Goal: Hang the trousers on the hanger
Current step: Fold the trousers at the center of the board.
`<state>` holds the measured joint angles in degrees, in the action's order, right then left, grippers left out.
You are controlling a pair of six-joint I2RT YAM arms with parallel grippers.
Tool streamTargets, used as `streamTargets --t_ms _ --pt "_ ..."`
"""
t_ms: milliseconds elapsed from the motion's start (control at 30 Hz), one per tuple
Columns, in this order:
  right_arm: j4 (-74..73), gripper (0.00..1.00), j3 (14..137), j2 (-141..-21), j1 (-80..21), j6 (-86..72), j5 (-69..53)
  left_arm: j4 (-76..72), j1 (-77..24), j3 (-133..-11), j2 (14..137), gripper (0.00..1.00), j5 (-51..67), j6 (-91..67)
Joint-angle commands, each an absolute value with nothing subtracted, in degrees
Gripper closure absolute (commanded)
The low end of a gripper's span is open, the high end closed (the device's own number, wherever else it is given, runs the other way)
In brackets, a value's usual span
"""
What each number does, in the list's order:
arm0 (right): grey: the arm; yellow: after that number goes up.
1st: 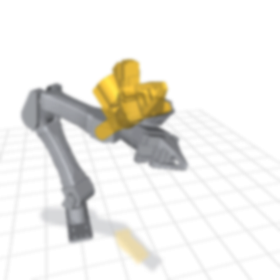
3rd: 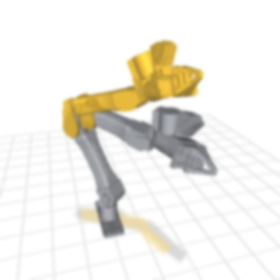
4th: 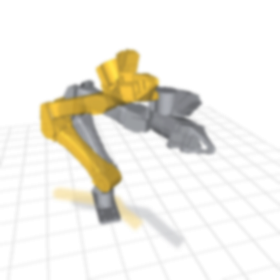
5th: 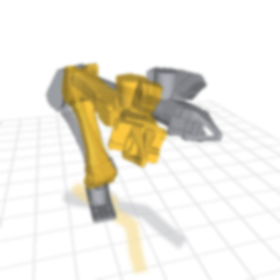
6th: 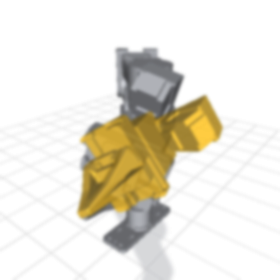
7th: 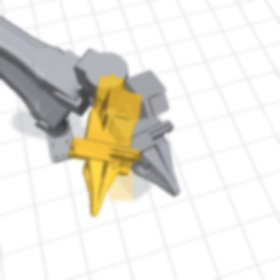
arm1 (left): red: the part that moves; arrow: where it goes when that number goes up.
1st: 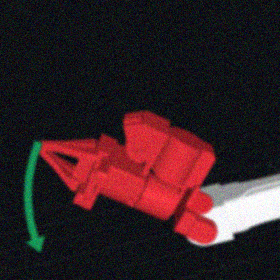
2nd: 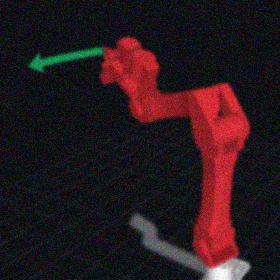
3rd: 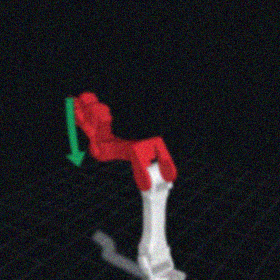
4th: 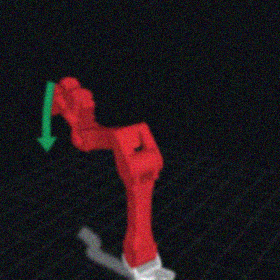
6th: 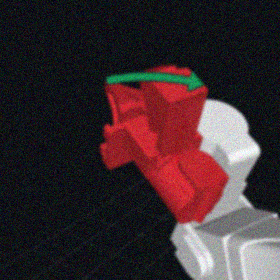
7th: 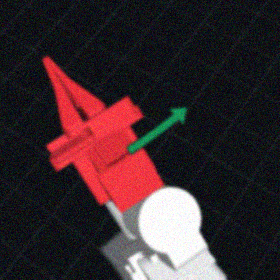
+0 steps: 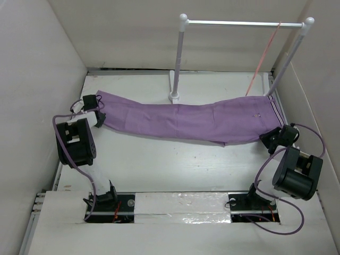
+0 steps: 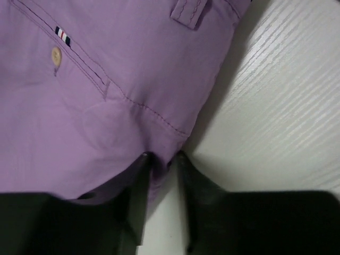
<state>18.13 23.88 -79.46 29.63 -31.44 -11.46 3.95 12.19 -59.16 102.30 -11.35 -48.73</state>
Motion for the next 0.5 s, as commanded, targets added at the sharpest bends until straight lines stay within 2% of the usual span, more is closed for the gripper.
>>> streamTargets --t_ms 0,67,100,233,467 --pt "23.5 0.77 26.8 -80.6 29.4 -33.6 -11.8 3.5 12.0 -60.6 104.1 0.97 -9.9 -47.2" --pt "23.6 0.94 27.2 -81.4 28.9 -33.8 -11.0 3.3 12.0 -61.9 105.0 1.0 -9.7 -45.7" --pt "23.9 0.99 27.6 -81.6 28.9 -33.8 -10.8 3.4 12.0 -62.5 105.0 1.0 -9.9 -45.3" --pt "23.4 1.0 26.6 -78.7 27.7 -31.9 -9.2 4.3 14.4 -65.2 101.7 1.0 -11.5 -42.8" --pt "16.4 1.0 25.8 -64.1 27.2 -29.5 -6.7 8.5 14.9 -68.6 90.4 1.0 -20.0 -35.7"
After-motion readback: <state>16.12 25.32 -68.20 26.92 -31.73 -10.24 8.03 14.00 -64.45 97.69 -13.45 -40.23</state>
